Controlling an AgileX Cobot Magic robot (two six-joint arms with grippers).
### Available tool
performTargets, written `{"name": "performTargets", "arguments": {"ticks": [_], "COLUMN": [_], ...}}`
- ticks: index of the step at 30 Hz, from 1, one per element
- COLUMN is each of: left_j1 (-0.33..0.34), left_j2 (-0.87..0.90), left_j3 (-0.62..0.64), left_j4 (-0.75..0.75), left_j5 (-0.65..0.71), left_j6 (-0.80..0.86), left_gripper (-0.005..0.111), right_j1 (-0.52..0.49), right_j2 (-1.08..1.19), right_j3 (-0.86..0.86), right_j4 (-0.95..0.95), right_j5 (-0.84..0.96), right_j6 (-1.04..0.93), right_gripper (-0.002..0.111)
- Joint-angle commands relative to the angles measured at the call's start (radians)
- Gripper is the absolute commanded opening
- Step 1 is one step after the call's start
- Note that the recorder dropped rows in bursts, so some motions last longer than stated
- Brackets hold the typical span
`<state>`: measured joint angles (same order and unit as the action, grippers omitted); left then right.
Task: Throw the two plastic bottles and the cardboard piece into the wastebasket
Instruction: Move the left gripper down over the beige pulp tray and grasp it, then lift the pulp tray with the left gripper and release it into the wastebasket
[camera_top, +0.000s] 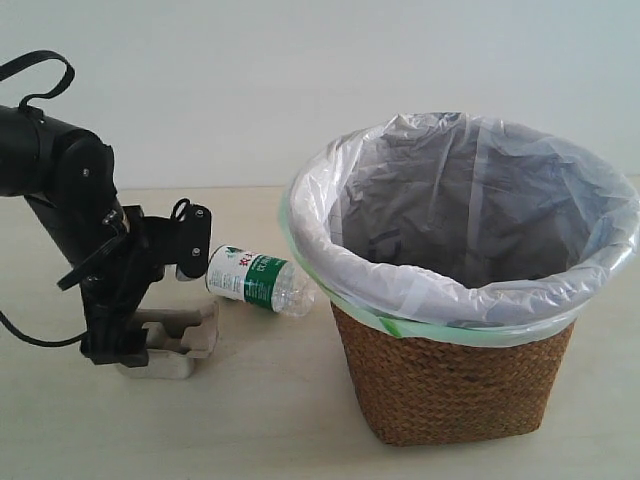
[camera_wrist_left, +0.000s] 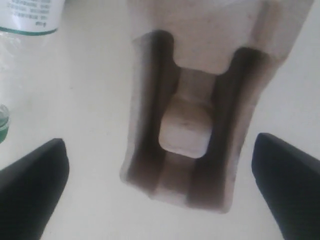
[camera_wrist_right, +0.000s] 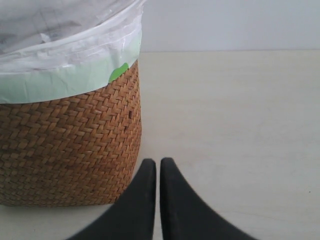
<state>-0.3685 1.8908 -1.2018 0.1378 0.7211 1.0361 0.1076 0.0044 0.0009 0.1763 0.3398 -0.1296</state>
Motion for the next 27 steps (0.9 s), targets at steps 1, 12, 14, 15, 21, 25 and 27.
{"name": "performTargets", "arguments": {"ticks": [1,12,14,15,21,25,27], "left_j1": [-0.001,-0.001,-0.001,-0.001,-0.001,-0.001,-0.001], "left_j2": [0.001,0.024,0.044,0.057,0.108,0.107,0.107], "left_j3": [0.006,0.006,0.006,0.006,0.006,0.006,0.006], "left_j4": [0.005,-0.018,-0.025,-0.025,-0.022,-0.017,-0.017], "left_j5": [-0.036,-0.033,-0.019,-0.014,-0.018,-0.023,-0.030], "left_j6": [0.004,0.002,0.002,0.002,0.002,0.002,0.002], "left_gripper": [0.091,0.091,0.091,0.091,0.091,0.091,0.091], "right_j1": [-0.005,-0.005,-0.005,-0.005,-0.005,-0.005,-0.005], "right_j2": [-0.004,-0.004,-0.004,-0.004,-0.004,-0.004,-0.004], "right_j3": [-0.001,-0.001,-0.001,-0.001,-0.001,-0.001,-0.001], "right_j4": [-0.005,-0.005,-0.005,-0.005,-0.005,-0.005,-0.005], "right_j5": [-0.005,-0.005,-0.005,-0.005,-0.005,-0.005,-0.005], "right_j6": [-0.004,-0.004,-0.004,-0.004,-0.004,-0.004,-0.004], "right_gripper": [0.000,0.000,0.000,0.000,0.000,0.000,0.000]}}
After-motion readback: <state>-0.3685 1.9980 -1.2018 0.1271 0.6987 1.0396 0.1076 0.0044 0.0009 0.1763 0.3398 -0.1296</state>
